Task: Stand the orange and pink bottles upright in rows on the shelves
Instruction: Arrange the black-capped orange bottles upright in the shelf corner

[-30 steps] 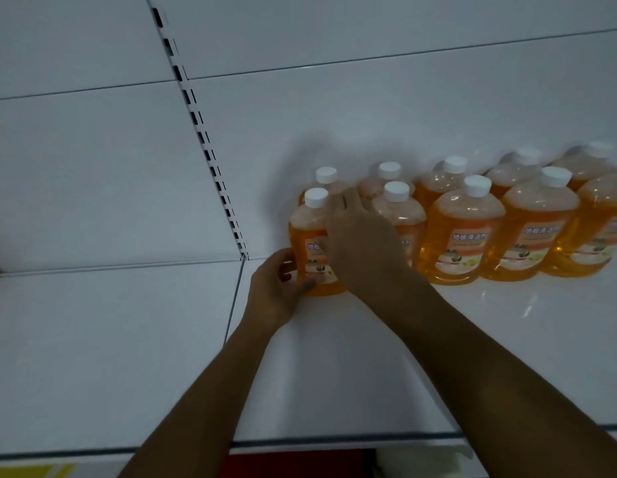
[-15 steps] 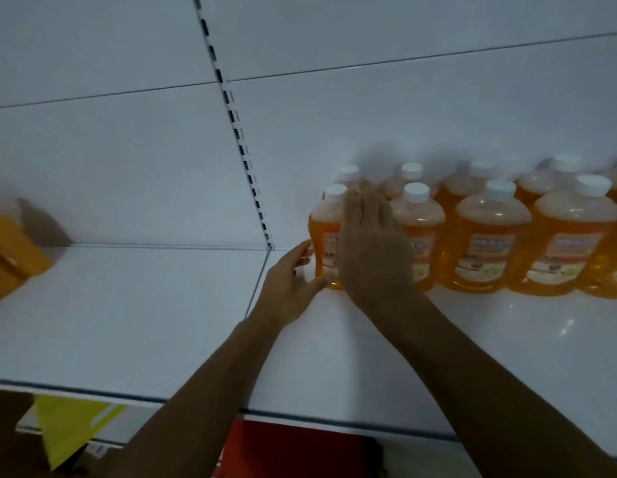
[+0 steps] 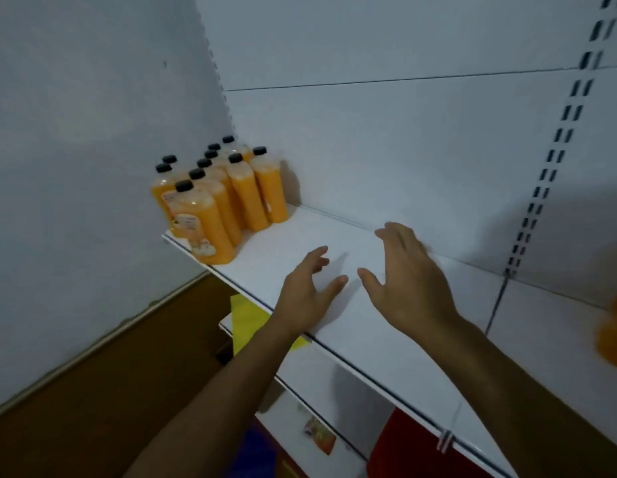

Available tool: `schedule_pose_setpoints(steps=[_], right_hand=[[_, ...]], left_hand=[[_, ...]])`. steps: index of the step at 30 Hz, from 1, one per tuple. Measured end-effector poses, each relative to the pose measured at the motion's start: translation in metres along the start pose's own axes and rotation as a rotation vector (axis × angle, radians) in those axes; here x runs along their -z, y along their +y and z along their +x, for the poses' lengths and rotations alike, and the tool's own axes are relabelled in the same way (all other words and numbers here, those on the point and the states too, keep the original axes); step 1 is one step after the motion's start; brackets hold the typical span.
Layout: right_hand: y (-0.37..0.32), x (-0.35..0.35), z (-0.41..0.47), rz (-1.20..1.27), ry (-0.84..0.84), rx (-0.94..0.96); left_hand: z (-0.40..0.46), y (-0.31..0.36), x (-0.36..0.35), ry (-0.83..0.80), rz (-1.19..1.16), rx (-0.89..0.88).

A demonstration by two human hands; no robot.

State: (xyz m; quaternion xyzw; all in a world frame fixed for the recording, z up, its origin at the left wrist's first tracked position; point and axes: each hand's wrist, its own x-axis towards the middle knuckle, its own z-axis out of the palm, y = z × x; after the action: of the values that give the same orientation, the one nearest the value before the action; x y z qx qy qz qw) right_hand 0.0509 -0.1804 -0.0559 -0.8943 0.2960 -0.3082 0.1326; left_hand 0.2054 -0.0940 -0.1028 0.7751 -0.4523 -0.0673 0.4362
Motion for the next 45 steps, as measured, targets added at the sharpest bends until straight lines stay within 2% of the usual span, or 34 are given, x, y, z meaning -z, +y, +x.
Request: schedule_pose_setpoints(steps=[3, 7, 9, 11, 14, 17, 19, 21, 25, 29, 35, 40, 45], right_hand=[[-0.047, -0.053, 0.038, 0.212, -0.132, -0.024], [-0.121, -0.118, 0.093, 0.450, -0.182, 0.031], [-0.155, -0.142, 0.118, 0.517, -0.166, 0.078], [-0.181, -0.160, 0.137, 0.574, -0.142, 0.103], [-0.201, -0.179, 0.152, 0.546, -0.108, 0.102], [-0.203, -0.186, 0.158, 0.519, -0.058, 0.092], [-0.195, -0.182, 0.160, 0.563, -0.038, 0.068], [-0.183, -0.173, 0.160, 0.587, -0.027, 0.062], [-0.147, -0.140, 0.155, 0.535, 0.064, 0.037], [-0.092, -0.097, 0.141, 0.369, 0.150, -0.077], [-0.018, -0.039, 0.111, 0.271, 0.290, -0.275], [0.023, -0.015, 0.105, 0.205, 0.344, -0.340], [0.048, -0.013, 0.107, 0.142, 0.349, -0.339]], left_hand=[[0.007, -0.049, 0.052, 0.203, -0.013, 0.034], [0.019, -0.121, 0.117, 0.584, -0.009, 0.119], [0.029, -0.148, 0.143, 0.625, -0.046, 0.205], [0.039, -0.165, 0.160, 0.522, -0.107, 0.236], [0.052, -0.172, 0.165, 0.299, -0.222, 0.153], [0.059, -0.177, 0.159, 0.290, -0.170, 0.044], [0.058, -0.176, 0.155, 0.292, -0.113, 0.041], [0.058, -0.174, 0.146, 0.264, -0.109, 0.030], [0.069, -0.141, 0.116, 0.192, -0.130, -0.098], [0.096, -0.099, 0.062, 0.028, -0.172, -0.099], [0.114, -0.028, -0.019, -0.243, -0.276, -0.151], [0.122, 0.003, -0.063, -0.343, -0.334, -0.188], [0.132, 0.011, -0.084, -0.368, -0.365, -0.173]])
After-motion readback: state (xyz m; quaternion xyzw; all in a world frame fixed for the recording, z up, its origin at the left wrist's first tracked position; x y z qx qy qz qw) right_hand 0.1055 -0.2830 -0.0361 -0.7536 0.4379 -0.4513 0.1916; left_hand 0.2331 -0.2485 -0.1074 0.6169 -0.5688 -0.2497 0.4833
